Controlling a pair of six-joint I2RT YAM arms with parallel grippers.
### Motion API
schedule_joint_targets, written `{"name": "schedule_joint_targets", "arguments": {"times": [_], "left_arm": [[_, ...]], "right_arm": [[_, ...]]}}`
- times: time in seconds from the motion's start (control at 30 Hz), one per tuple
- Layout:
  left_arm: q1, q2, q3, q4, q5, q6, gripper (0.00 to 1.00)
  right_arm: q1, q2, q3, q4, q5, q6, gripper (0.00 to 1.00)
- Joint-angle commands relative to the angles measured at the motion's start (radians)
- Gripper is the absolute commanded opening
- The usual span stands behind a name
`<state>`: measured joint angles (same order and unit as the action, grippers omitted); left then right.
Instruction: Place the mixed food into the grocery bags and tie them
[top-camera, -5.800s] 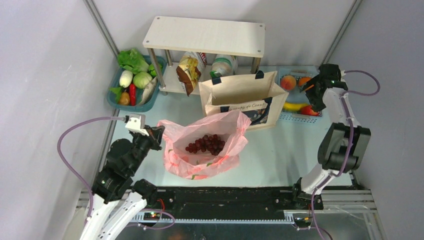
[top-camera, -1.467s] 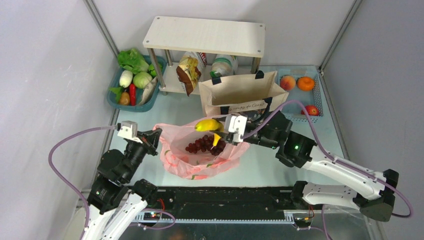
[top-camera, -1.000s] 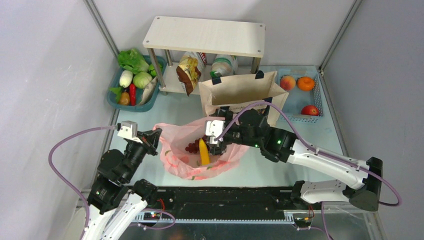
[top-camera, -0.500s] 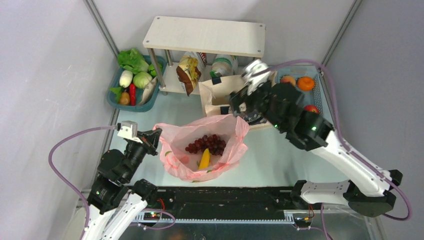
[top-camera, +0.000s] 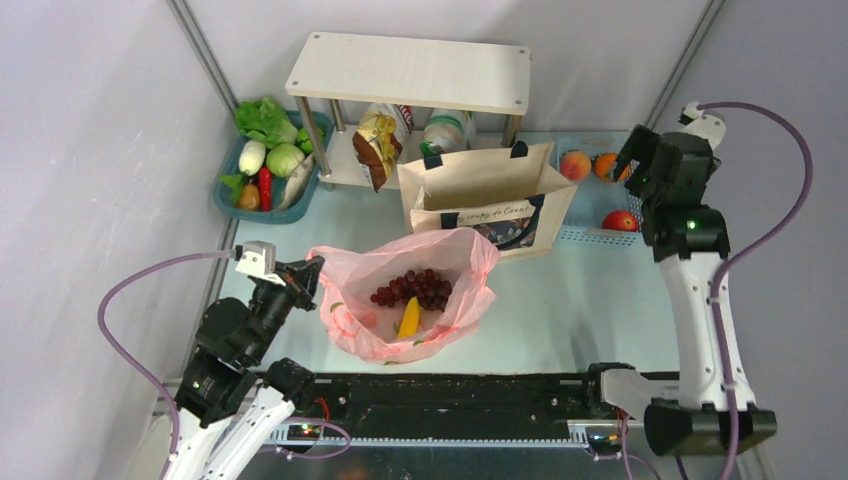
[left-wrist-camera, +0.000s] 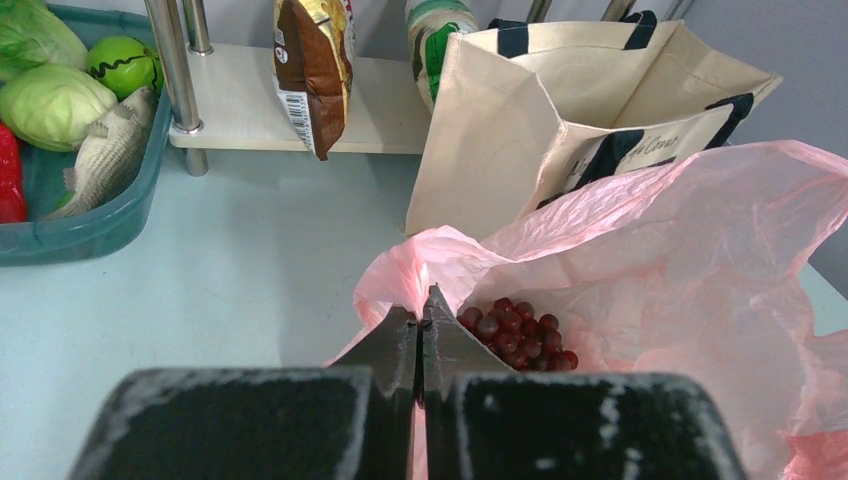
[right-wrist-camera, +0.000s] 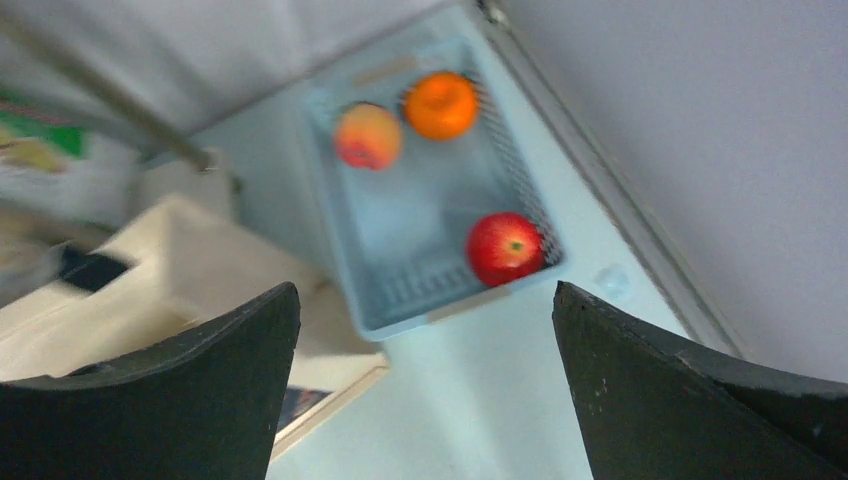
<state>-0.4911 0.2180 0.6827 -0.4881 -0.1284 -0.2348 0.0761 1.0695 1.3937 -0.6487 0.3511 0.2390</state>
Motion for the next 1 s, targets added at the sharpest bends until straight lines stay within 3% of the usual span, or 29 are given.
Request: {"name": "schedule_joint_targets", "arguments": {"times": [0.0,0.47,0.97], "left_arm": [[0.012,0.023,-0.002,0.030,-0.008,0.020,0.00],[0.014,0.044,-0.003,0.029,-0.002,0.023,0.00],[0.016,0.051,-0.004,0.030,0.017,0.023,0.00]], "right_arm": [[-0.152,0.123,-0.006,-0.088,-0.030,0.037,0.99],[-0.220,0.667,0.152,-0.178,-0.041,0.006,0.99],[-0.217,0.861,0.243,-0.115,0.009,0.057,0.93]]}}
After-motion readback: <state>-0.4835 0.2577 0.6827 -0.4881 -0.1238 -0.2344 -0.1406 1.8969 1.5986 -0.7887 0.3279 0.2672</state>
